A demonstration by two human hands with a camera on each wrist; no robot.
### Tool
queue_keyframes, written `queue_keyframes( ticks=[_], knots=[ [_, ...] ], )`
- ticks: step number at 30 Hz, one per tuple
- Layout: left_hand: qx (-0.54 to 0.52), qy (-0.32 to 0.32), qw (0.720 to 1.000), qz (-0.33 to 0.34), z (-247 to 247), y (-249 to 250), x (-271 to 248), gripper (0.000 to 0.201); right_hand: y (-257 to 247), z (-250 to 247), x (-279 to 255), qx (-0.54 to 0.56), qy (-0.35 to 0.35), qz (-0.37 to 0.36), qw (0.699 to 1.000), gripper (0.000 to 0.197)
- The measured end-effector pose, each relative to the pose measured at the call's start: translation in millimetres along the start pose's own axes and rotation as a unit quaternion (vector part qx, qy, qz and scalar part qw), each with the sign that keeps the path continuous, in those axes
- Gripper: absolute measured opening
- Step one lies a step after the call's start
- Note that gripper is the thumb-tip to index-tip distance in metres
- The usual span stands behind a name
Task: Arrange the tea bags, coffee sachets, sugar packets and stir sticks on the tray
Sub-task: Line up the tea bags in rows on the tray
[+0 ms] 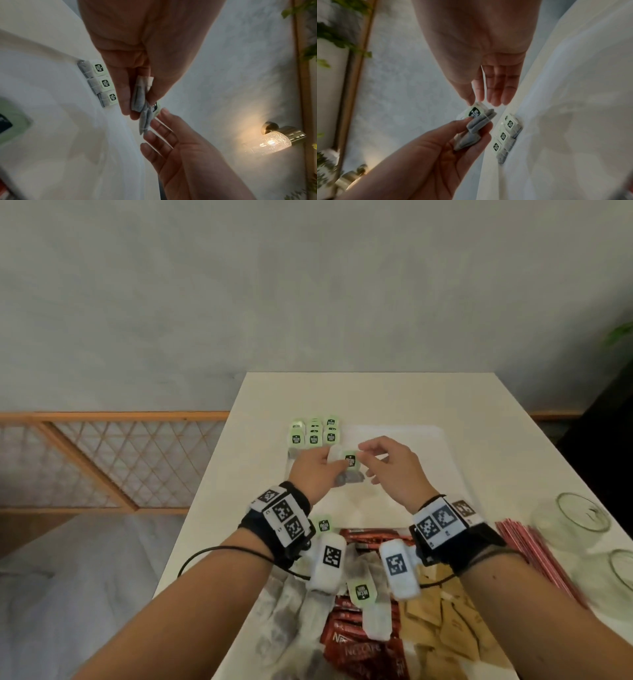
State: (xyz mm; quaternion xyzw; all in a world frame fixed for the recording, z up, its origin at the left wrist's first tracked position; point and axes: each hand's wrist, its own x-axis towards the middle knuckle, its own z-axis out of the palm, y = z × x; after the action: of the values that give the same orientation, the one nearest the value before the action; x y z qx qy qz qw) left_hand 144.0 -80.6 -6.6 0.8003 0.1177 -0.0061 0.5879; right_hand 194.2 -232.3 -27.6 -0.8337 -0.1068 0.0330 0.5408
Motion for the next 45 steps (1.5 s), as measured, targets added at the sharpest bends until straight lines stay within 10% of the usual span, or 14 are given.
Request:
queue_keyframes(
  ticks=[8,22,33,39,45],
  knots=[
    [-0.042,0.036,0.997,-0.05,-33,-44,44,0.028,35,28,56,0.031,-0.104,0.102,0.989,0.006],
    [-0.072,0.075,0.993,-0.05,-70,-82,99,0.024,60,69,121,-0.042,-0.009,0.032,0.999,0.008],
    [-0.084,0.083,0.993,-0.016,-59,-80,91,0.014,43,60,101,0.035,0.02,0.067,0.997,0.01],
    [-0.077,0.021,0.996,0.035,-44,-56,67,0.016,12,61,61,0.087,-0.077,0.065,0.991,0.018],
    [0.092,0.027,0.993,0.063,-33,-47,47,0.022,4,54,46,0.075,-0.029,0.048,0.996,0.021]
  ],
)
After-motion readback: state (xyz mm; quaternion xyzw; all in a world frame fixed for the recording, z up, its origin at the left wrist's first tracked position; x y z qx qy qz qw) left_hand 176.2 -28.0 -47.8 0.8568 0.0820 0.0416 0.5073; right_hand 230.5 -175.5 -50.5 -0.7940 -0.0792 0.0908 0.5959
